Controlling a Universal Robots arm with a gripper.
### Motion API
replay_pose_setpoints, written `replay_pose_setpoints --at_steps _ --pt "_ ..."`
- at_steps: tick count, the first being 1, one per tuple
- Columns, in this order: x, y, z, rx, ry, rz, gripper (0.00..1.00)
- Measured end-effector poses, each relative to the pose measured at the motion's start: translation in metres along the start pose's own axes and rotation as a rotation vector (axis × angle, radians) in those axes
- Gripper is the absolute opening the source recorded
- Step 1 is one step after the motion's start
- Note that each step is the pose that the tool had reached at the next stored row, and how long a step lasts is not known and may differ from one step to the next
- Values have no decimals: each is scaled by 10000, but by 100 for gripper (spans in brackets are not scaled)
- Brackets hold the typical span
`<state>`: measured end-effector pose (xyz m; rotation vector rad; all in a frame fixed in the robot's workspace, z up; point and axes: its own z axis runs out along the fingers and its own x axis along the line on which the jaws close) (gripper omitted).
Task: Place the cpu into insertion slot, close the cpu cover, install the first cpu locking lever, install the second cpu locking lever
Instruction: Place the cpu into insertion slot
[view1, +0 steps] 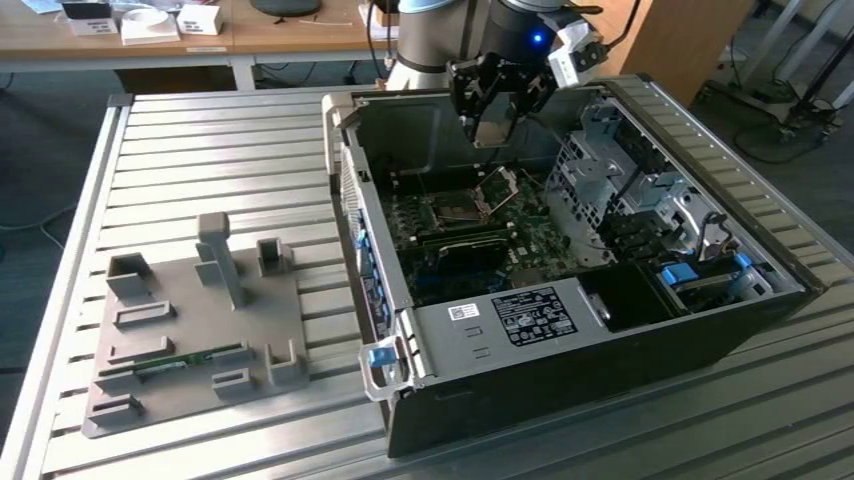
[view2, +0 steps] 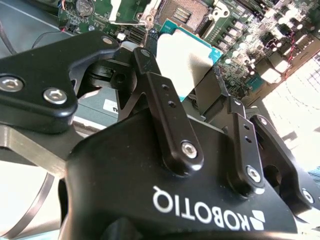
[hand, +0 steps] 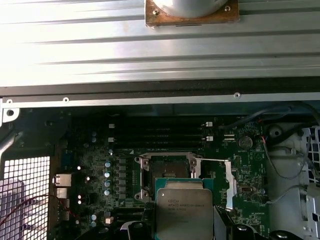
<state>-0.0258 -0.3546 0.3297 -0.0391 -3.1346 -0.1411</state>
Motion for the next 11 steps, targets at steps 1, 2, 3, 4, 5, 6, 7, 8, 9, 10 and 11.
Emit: replay_pose_setpoints --at_steps 1,2,3,4,5,6,7,8,9,10,11 --pt "0 0 3 -2 -1 0 54" --pt "0 0 7 -2 -1 0 54" --pt "0 -1 10 -1 0 0 54" --pt "0 -1 14 -2 0 0 54" --pt "0 -2 17 -2 0 1 54" --pt "0 -2 19 0 2 1 54" --pt "0 -2 23 -2 0 0 54" --pt "0 -2 27 -3 0 0 54" --pt "0 -3 31 -3 0 1 54" --pt "0 -3 36 -3 0 1 54" --pt "0 -4 41 -3 0 0 54"
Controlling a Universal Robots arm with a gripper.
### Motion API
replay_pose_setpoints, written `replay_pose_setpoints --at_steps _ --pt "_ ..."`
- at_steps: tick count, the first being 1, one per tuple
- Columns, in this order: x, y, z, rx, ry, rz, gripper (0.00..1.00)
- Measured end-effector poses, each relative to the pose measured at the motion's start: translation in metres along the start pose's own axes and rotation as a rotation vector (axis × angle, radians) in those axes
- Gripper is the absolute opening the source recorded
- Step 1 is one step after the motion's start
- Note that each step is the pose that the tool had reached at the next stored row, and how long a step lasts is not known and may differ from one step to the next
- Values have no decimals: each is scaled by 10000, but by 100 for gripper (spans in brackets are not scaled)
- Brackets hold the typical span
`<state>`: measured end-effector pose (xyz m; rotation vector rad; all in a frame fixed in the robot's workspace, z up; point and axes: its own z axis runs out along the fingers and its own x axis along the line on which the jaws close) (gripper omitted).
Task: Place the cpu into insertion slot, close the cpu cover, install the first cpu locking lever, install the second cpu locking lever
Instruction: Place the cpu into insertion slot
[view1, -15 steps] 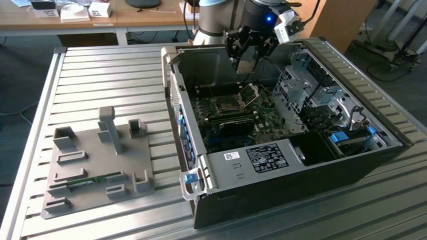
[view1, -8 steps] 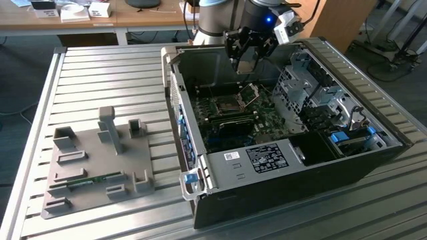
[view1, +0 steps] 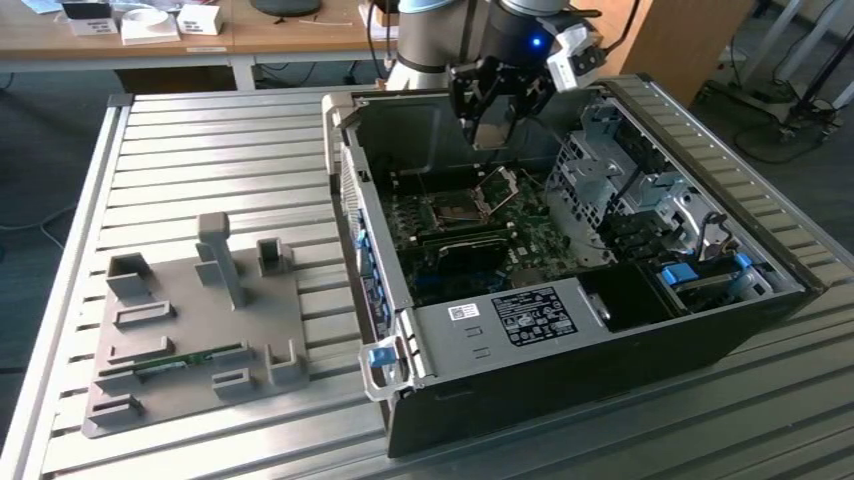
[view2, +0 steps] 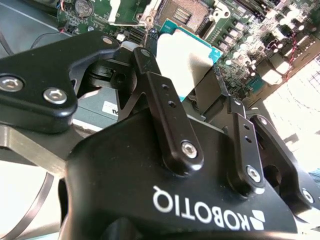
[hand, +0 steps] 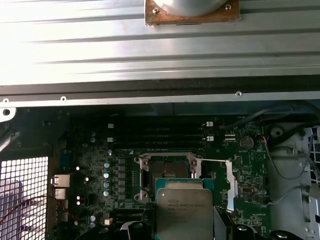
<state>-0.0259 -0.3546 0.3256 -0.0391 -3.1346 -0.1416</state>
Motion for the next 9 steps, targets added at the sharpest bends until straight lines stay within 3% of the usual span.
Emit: replay_pose_setpoints --at_steps 9 --pt "0 -3 34 3 1 0 54"
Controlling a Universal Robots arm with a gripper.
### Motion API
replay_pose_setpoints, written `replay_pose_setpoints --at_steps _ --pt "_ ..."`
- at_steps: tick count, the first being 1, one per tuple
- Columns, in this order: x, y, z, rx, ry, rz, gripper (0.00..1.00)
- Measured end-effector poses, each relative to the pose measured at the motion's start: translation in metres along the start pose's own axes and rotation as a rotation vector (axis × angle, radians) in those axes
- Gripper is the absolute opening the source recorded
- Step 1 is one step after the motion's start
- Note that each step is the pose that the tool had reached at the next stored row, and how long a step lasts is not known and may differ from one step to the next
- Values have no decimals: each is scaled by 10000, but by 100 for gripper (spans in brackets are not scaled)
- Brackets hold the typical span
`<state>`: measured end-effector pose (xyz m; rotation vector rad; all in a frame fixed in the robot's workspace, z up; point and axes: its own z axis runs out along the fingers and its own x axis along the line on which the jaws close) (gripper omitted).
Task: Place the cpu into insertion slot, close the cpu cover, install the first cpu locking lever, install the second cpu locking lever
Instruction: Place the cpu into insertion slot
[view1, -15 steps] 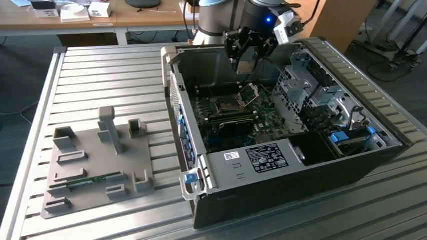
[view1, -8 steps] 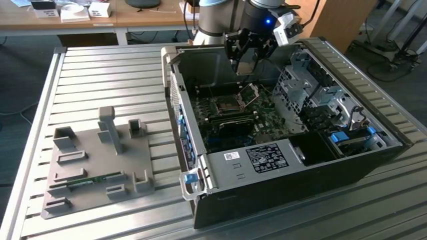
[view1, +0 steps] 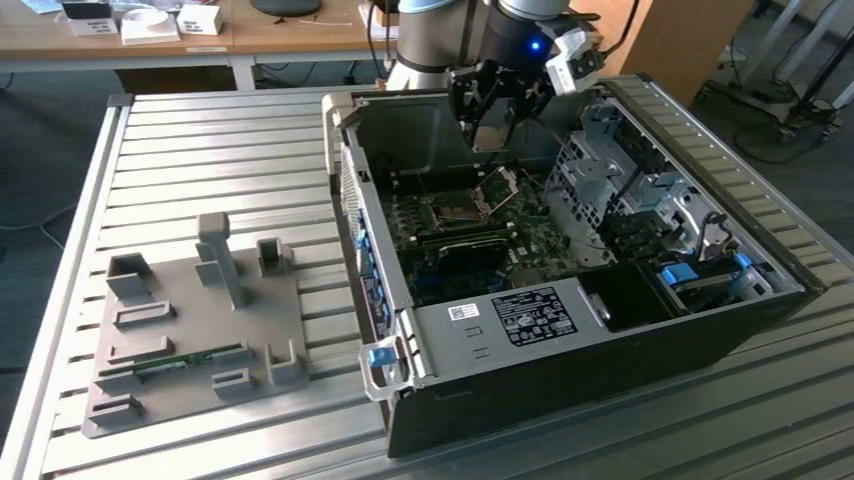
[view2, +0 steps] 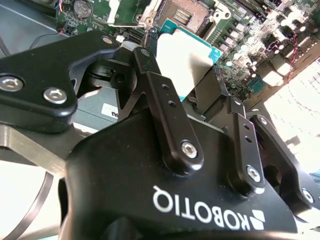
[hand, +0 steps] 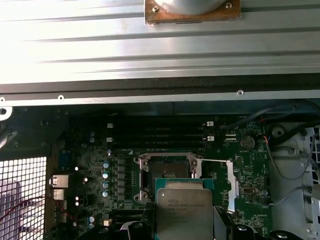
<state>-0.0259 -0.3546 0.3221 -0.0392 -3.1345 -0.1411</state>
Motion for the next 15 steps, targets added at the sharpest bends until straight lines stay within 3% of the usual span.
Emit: replay_pose_setpoints --at_steps 15 --pt "0 -4 50 -3 -1 0 54"
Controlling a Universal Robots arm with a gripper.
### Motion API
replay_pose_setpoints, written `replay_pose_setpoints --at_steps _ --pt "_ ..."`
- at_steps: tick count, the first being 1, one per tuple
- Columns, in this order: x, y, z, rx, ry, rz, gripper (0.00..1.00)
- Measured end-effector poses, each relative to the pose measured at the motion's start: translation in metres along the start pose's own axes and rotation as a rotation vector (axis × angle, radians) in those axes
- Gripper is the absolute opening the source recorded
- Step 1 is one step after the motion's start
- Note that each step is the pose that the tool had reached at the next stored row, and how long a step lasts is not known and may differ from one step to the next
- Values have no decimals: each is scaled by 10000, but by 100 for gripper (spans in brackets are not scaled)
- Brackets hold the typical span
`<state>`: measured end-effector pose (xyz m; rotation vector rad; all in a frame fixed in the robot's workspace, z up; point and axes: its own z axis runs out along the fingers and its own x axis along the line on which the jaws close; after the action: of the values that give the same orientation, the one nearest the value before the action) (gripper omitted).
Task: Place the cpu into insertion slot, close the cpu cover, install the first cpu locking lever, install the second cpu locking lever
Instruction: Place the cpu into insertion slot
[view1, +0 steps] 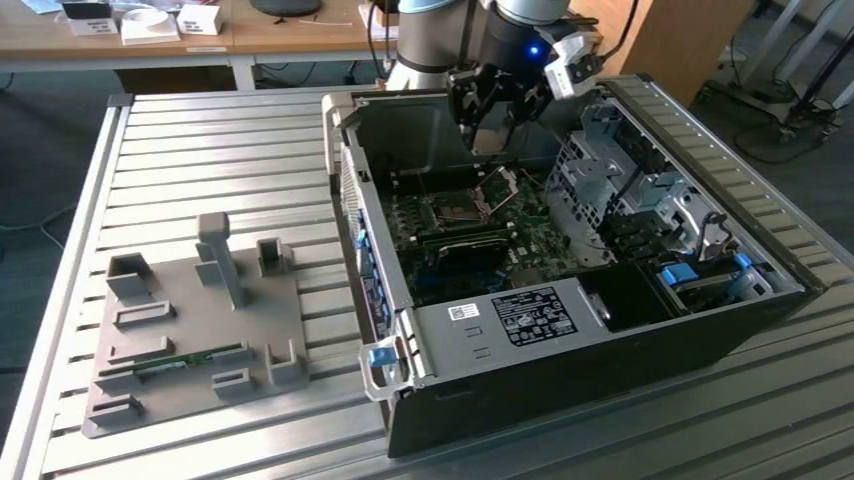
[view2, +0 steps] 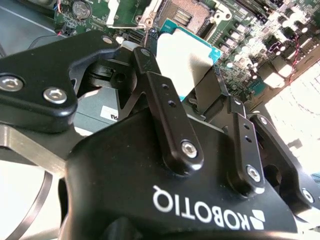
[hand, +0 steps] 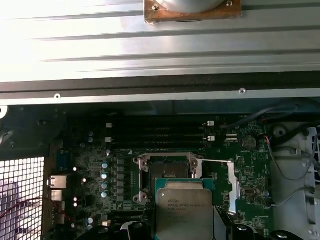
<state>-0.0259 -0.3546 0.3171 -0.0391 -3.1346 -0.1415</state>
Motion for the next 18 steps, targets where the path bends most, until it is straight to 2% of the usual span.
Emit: replay_pose_setpoints --at_steps 11,18 --pt "0 -5 59 1 0 0 54" --pt "0 -6 70 1 0 0 54"
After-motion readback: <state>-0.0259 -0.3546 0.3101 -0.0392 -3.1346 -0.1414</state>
